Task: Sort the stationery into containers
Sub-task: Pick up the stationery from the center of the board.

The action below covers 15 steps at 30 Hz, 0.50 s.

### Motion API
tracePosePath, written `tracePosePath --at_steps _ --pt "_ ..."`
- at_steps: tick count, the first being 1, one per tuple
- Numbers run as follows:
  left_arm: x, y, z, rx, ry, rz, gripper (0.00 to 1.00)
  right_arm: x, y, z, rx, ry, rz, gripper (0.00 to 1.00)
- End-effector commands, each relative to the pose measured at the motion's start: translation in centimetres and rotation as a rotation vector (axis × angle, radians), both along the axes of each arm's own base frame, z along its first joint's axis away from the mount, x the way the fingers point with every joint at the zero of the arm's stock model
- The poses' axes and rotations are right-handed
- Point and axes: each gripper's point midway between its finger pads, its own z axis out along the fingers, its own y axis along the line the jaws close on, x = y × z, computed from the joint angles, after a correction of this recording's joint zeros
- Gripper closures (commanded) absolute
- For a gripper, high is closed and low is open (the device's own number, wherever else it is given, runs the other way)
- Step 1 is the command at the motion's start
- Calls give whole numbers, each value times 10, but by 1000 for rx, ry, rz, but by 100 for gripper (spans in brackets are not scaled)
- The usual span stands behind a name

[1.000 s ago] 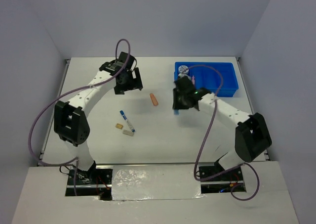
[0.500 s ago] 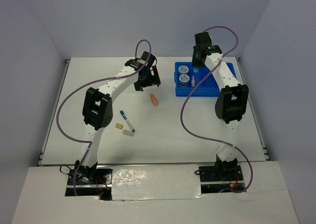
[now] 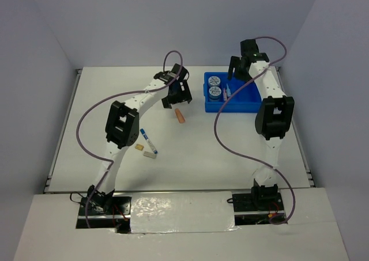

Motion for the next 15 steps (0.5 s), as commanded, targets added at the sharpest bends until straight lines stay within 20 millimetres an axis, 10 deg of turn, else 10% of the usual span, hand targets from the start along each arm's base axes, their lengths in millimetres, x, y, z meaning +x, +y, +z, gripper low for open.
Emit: tracePosePath --at_steps 1,6,15 --pt "4 -10 -15 28 13 17 1 -11 28 62 100 -116 63 19" --pt "-7 -6 -48 105 74 63 8 -51 54 115 172 -213 142 19" --pt "-42 9 -67 216 146 118 41 -106 86 124 240 -212 238 19"
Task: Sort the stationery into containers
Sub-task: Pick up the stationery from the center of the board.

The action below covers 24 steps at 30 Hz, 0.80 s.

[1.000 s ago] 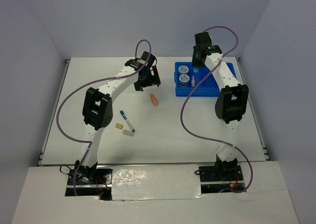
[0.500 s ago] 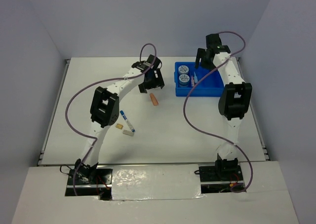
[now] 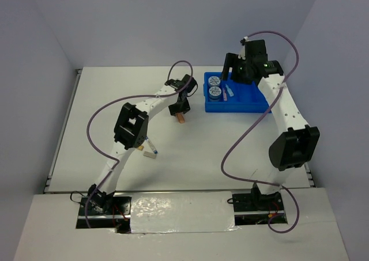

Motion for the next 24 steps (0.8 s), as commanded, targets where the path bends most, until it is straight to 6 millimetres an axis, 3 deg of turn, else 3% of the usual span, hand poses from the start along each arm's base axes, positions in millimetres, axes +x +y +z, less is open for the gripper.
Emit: tracePosePath --at_steps 1,3,5,6,8,9,12,13,14,15,16,17,19,21,22,24 --pt "-25 12 -16 53 81 39 44 -10 16 6 48 -21 48 19" --pt "-30 14 -20 63 94 27 44 -18 24 8 64 -17 72 19" --pt "-33 13 -21 52 101 8 54 -23 31 13 80 -33 94 19" --pt "-33 11 -23 44 102 -1 66 -30 39 8 108 -16 128 20" --pt "-35 6 -20 18 114 -23 84 -36 52 17 169 -54 193 20" --pt "-35 2 -17 1 108 -33 95 -46 59 -1 199 -17 221 20" --pt "-39 -6 14 -58 62 -60 100 -69 77 -21 280 -11 287 19" --pt "-35 -10 46 -109 -9 -62 100 -72 83 -15 299 -50 308 19" --pt "-41 -8 50 -124 -12 -64 100 -84 87 -37 323 2 303 19" --pt "-43 -10 64 -156 -36 -63 100 -87 99 -34 349 -32 333 20" --pt "-39 -14 96 -221 -107 -55 100 -96 108 -28 385 -51 367 20" --pt "-44 -13 101 -236 -113 -50 100 -108 116 -43 423 -13 364 20" --pt "-47 -20 134 -328 -166 -45 100 -117 136 -33 454 -80 405 20" --pt "-56 -26 143 -386 -155 -45 100 -121 148 -37 463 -92 399 20" --pt "-57 -29 157 -435 -176 -37 100 -125 156 -40 455 -85 404 20" --pt "-64 -33 159 -474 -161 -38 100 -118 159 -41 444 -90 359 21"
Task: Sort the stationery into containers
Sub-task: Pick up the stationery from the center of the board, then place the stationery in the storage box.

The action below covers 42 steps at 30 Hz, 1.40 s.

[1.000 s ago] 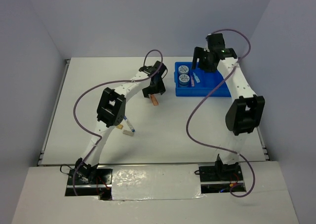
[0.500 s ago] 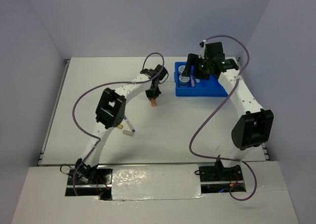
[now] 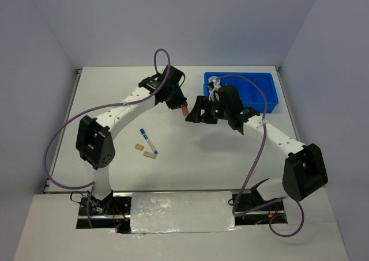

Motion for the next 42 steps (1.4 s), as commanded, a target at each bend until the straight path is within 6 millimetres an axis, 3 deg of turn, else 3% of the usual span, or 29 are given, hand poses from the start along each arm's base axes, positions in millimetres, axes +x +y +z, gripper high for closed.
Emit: tracePosePath --at_steps 1,9,13,17,21,24,27,29,31,32,33,34,36,37,39,40,41,42 --pt "-10 -23 33 -185 -13 -11 100 22 18 41 90 -145 -64 22" --pt "-21 -32 56 -277 -33 -39 100 37 29 46 94 -166 -95 31" --pt "-30 -32 50 -289 2 -49 100 43 36 49 96 -164 -88 45" --pt "-31 -33 58 -319 -15 -50 100 41 46 39 82 -143 -64 45" --pt "-28 -36 66 -316 -20 -63 96 40 47 31 84 -131 -67 60" --pt "-26 -35 73 -325 -43 -51 89 41 44 31 87 -142 -84 79" --pt "-21 -37 87 -337 -82 -57 67 42 38 35 83 -163 -106 91" --pt "-19 -30 85 -291 -85 -58 27 46 31 41 80 -184 -131 92" --pt "-10 -19 93 -252 -113 -44 1 54 14 38 53 -176 -171 93" --pt "7 -4 105 -231 -151 -33 1 59 5 40 32 -181 -200 93" --pt "15 10 109 -204 -157 -10 1 71 -18 37 0 -162 -266 93" --pt "18 31 106 -142 -138 27 1 67 -35 23 -69 -95 -302 93" --pt "41 78 128 -62 -208 106 1 87 -72 27 -163 -103 -396 91" --pt "42 93 136 -39 -222 123 1 85 -89 17 -235 -50 -417 90" --pt "45 126 139 27 -240 146 1 107 -117 14 -351 -42 -477 90" --pt "39 135 146 47 -258 132 1 114 -140 -8 -407 38 -508 90" --pt "36 145 139 68 -242 137 1 129 -146 3 -411 15 -508 90" --pt "32 149 139 81 -242 128 1 136 -153 2 -420 20 -511 90"
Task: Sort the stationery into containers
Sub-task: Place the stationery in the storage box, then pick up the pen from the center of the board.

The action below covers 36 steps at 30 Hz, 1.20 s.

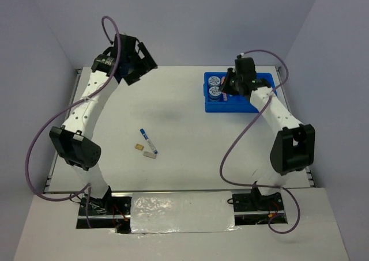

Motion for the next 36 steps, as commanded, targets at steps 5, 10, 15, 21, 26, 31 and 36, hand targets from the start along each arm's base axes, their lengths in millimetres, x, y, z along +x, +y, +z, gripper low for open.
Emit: tracePosePath --at_steps 5,10,15,21,26,31,36 --pt "-49 41 -18 247 80 -94 1 62 -64 -23 -204 138 -41 85" --pt "-76 62 -28 328 125 -126 1 84 -75 -41 -212 183 -52 78" --pt "-98 88 -53 352 184 -122 1 91 -71 -41 -190 193 -19 31" --pt "-116 128 -68 368 248 -40 1 74 -21 14 -191 65 87 21" --pt "-133 179 -80 370 332 167 1 -16 137 10 -259 -10 464 42" --pt "-160 220 -69 370 318 398 1 -88 248 -31 -237 41 665 53" --pt "-178 229 -74 350 316 446 1 -126 306 -64 -249 103 803 52"
